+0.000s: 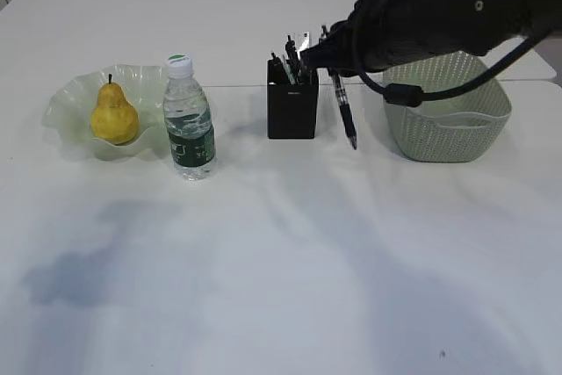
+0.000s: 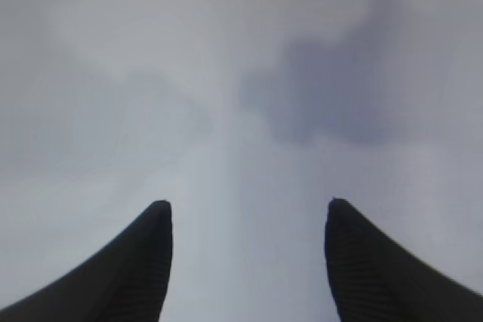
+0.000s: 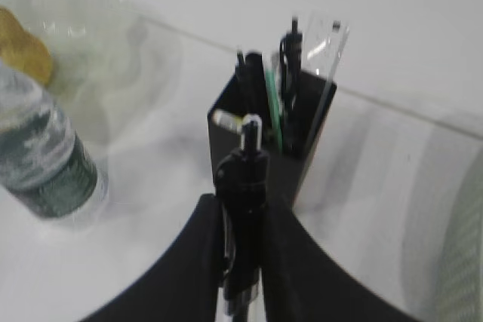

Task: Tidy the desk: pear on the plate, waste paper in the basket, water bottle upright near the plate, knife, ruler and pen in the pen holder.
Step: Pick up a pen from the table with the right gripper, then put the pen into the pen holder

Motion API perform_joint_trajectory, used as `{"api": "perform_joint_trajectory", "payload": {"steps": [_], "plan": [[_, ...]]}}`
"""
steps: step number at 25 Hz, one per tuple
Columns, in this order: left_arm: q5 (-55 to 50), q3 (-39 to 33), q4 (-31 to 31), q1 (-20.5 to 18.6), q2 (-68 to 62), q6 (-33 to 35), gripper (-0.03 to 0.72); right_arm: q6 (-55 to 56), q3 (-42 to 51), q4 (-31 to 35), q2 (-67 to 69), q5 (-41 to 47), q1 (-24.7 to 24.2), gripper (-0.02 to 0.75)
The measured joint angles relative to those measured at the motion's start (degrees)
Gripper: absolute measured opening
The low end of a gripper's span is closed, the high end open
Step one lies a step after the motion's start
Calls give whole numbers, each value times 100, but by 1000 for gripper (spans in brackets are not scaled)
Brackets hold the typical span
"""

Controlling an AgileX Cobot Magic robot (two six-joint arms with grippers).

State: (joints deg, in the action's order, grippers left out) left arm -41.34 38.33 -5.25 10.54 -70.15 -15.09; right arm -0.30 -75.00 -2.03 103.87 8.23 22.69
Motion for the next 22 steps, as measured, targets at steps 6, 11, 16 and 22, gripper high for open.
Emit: {"api": "perform_joint_trajectory", "payload": {"steps": [6,11,16,22], "plan": [[-2,0,0,0,0,0,447,-95,-426,-162,615,-1333,0,90],[-12,0,-4,0,0,0,447,-169,-1292,-212,1299,-1531,-111,90],[-12,0,-17,0,0,0,447,-169,-2064,-222,1826,-1601,-330,90],[33,0,-26,0,0,0,447,-182,-2291,-222,2185,-2213,-407,90]]}}
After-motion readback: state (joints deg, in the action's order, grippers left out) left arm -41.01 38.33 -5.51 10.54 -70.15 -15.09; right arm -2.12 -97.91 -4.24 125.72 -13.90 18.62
